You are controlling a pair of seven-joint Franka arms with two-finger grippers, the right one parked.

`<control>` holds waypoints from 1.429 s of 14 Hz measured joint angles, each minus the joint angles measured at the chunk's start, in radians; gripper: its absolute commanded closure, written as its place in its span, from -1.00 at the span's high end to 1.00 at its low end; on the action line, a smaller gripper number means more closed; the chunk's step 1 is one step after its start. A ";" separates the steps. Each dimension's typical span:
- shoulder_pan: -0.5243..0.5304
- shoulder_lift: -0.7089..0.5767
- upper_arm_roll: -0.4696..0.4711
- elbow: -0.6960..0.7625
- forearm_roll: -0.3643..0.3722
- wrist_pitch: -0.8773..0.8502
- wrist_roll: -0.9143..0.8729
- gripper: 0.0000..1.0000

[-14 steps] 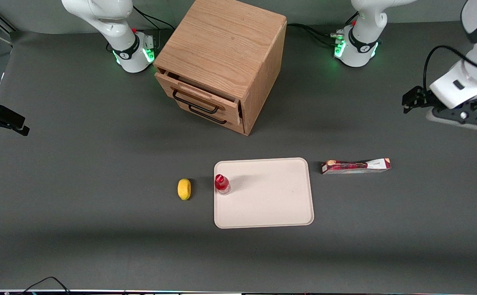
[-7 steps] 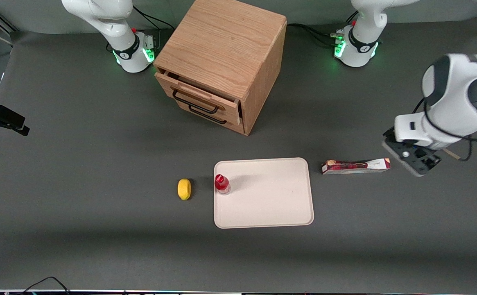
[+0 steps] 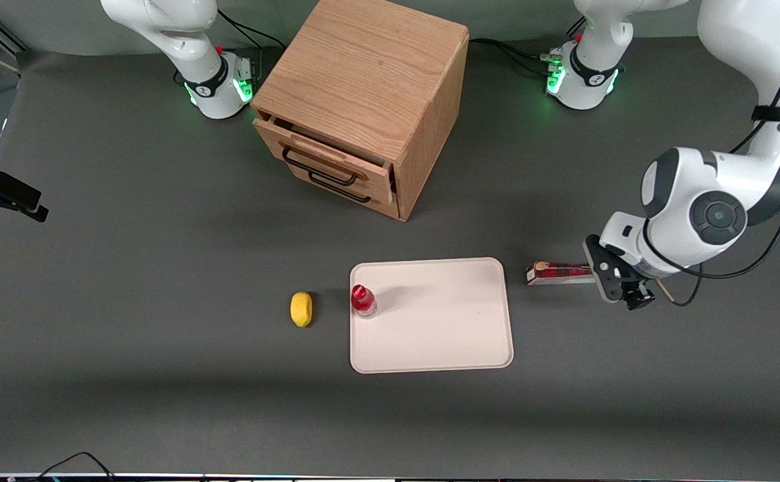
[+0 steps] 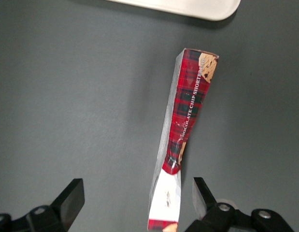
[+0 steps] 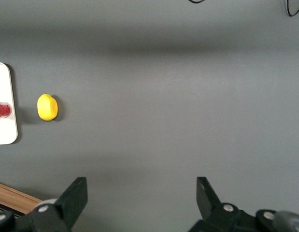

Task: Place red cookie box on tray
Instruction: 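Close the left gripper on the end of the shortbread box, then lift the box and carry it over the white tray's edge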

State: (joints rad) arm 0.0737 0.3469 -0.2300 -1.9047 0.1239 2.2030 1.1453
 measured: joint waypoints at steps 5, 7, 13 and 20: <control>0.001 0.045 0.002 -0.054 0.001 0.075 0.075 1.00; 0.003 0.046 0.003 -0.099 0.000 0.120 0.083 1.00; 0.007 0.046 0.004 -0.197 -0.007 0.246 0.086 -0.26; 0.007 0.046 0.004 -0.206 -0.011 0.262 0.086 -1.00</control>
State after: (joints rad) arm 0.0810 0.3927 -0.2263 -2.1109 0.1129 2.4651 1.2311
